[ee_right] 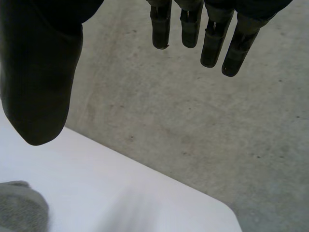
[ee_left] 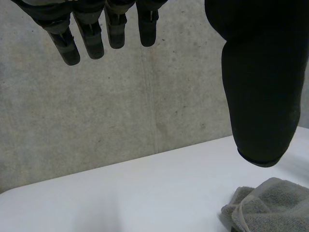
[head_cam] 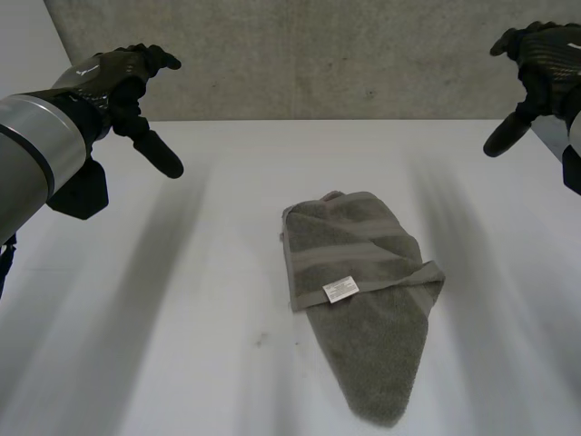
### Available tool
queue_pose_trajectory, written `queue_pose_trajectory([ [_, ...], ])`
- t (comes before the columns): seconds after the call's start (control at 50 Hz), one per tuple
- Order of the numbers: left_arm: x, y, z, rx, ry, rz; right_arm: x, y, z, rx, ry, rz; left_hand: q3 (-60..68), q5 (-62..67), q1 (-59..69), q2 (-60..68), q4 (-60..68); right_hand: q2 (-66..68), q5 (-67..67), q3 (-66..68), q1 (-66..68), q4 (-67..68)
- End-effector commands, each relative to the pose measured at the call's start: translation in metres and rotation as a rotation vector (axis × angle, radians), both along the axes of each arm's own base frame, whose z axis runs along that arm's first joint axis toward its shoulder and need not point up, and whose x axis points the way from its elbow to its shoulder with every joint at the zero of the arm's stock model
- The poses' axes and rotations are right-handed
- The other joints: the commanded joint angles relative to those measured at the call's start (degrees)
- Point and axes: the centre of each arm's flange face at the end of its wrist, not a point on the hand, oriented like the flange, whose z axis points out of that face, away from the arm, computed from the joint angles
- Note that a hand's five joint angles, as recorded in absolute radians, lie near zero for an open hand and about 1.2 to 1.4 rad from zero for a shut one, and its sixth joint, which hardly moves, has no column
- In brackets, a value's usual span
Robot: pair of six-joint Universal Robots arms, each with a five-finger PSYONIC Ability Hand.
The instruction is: Fold the towel.
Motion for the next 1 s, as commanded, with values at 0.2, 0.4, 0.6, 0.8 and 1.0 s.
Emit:
queue_pose_trajectory([
  [0.2,0.001,0.001,0.002,-0.007,0.001,0.001,0.019,0.004,-0.033,0.127,0.07,0.138,0.49,-1.86,-0.02,0.51,0.51,-3.97,-3.52,-3.77,-3.42,-4.84],
  [0.4,0.001,0.002,0.002,-0.007,0.001,0.001,0.101,0.067,-0.108,0.211,0.354,0.565,0.49,-1.86,-0.02,0.51,0.51,-3.97,-3.52,-3.77,-3.42,-4.84],
  [0.6,0.0,0.001,-0.002,0.003,-0.003,-0.002,0.149,0.067,-0.183,0.153,0.4,0.599,0.49,-1.86,-0.02,0.51,0.51,11.76,12.21,11.96,12.3,10.89],
  [0.8,-0.005,-0.001,-0.018,0.033,-0.015,-0.02,0.136,0.064,-0.169,0.116,0.43,0.522,0.49,-1.86,-0.02,0.51,0.51,66.03,66.48,66.23,66.58,65.16],
  [1.0,-0.05,0.001,-0.069,0.058,-0.027,-0.141,0.082,0.081,-0.118,0.084,0.411,0.469,0.49,-1.86,-0.02,0.51,0.51,66.03,66.48,66.23,66.58,65.16],
])
